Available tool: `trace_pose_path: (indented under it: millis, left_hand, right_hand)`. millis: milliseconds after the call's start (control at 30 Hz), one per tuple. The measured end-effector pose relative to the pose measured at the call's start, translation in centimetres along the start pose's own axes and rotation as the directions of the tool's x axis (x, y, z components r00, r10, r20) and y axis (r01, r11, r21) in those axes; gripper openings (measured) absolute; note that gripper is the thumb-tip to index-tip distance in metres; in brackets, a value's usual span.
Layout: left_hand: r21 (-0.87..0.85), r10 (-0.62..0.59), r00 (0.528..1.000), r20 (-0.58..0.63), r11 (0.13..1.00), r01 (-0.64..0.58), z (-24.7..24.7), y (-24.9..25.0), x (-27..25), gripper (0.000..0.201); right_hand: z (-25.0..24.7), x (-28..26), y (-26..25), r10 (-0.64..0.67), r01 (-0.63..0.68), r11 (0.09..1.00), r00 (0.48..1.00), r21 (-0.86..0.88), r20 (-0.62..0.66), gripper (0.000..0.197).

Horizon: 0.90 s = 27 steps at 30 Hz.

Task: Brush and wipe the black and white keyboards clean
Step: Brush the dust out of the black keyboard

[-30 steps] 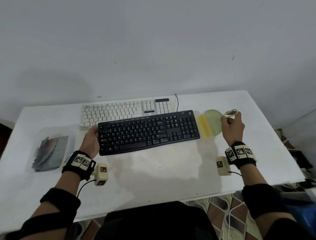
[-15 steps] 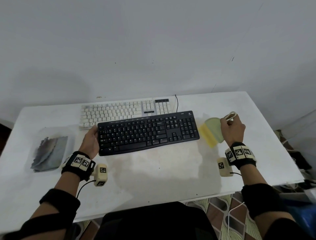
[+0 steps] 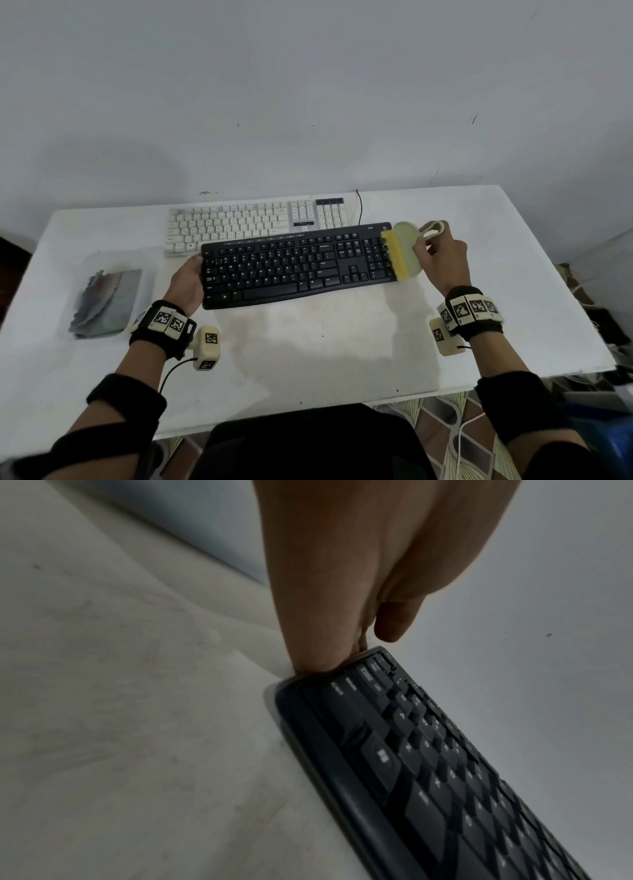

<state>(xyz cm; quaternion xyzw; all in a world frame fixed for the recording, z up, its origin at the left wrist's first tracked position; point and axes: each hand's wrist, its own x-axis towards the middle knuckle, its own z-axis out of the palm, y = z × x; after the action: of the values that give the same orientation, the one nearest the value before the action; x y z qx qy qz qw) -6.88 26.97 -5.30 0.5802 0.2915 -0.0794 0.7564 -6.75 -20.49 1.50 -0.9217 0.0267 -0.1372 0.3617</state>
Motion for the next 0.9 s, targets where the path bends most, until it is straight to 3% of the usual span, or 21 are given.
trace_pose_path:
  millis: [133,267,433,567,700,833,900]
  left_hand:
    - [0.001,-0.003,1.0,-0.008,1.0,0.003,-0.1,0.0,0.1,0.042]
    - [-0.012,-0.008,1.0,0.006,1.0,0.008,-0.1,0.0,0.1,0.041]
    - [-0.017,0.007,1.0,0.011,1.0,-0.007,0.1,0.0,0.0,0.032]
    - [-0.031,0.003,1.0,-0.006,1.0,-0.003,0.1,-0.2,0.2,0.03]
    - [-0.021,-0.003,1.0,-0.011,1.0,0.003,-0.1,-0.2,0.5,0.038]
    - [-0.021,-0.003,1.0,-0.019,1.0,0.003,-0.1,-0.3,0.5,0.04]
    - [-0.021,0.001,1.0,-0.004,1.0,-0.001,0.0,-0.2,0.4,0.037]
  right_hand:
    - [-0.4,-0.1,-0.9,0.062,-0.063,0.998,0.997,-0.028,-0.038,0.008]
    - [0.1,0.1,-1.7,0.001,0.002,1.0,0.996,0.028,-0.089,0.011]
    - [0.9,0.0,-1.4,-0.07,0.07,0.997,0.997,-0.025,0.019,0.014]
    - [0.7,-0.6,-0.8,-0.046,0.052,0.995,0.997,-0.086,0.063,0.009]
    - [-0.2,-0.6,-0.8,0.037,-0.034,0.996,0.999,-0.081,0.028,0.008]
    - [0.1,-0.1,-1.7,0.012,-0.014,1.0,0.998,-0.028,-0.059,0.012]
    - [0.6,0.1,-2.0,0.014,-0.014,1.0,0.999,0.009,-0.034,0.018]
